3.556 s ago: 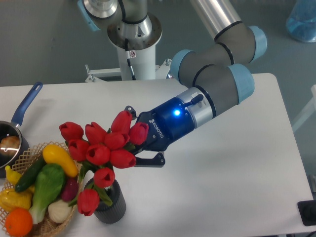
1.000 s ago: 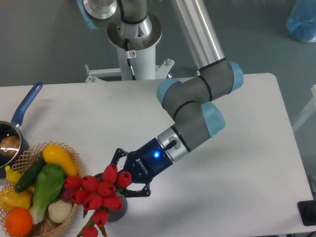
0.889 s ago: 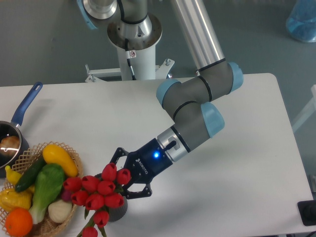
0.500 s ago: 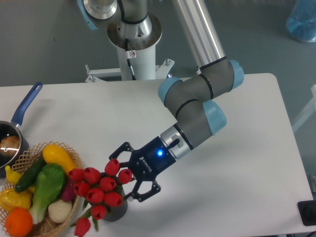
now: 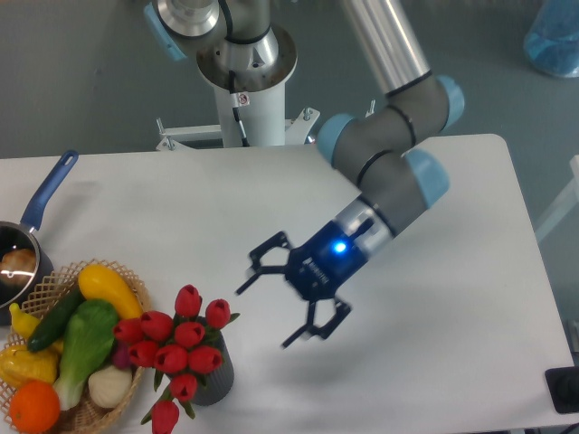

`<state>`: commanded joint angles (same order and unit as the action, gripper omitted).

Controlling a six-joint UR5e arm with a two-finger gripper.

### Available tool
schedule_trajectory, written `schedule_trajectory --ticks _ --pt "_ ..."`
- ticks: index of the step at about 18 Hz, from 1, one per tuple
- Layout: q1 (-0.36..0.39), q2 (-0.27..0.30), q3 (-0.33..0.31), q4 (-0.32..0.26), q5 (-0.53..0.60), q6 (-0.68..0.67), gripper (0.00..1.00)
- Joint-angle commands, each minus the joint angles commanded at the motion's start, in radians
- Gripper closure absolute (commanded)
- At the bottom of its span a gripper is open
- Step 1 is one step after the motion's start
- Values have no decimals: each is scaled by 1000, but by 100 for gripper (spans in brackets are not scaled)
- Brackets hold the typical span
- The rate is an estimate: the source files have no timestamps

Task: Insert the flowers into the vase
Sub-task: 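Open the gripper and lift away from the tulips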

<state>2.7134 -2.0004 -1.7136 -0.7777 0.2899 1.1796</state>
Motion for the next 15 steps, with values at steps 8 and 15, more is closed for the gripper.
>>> schedule_trajectory --ticks 8,15 --pt "25 91 46 3 760 137 0" --pt "17 88 22 -5 1026 169 0"
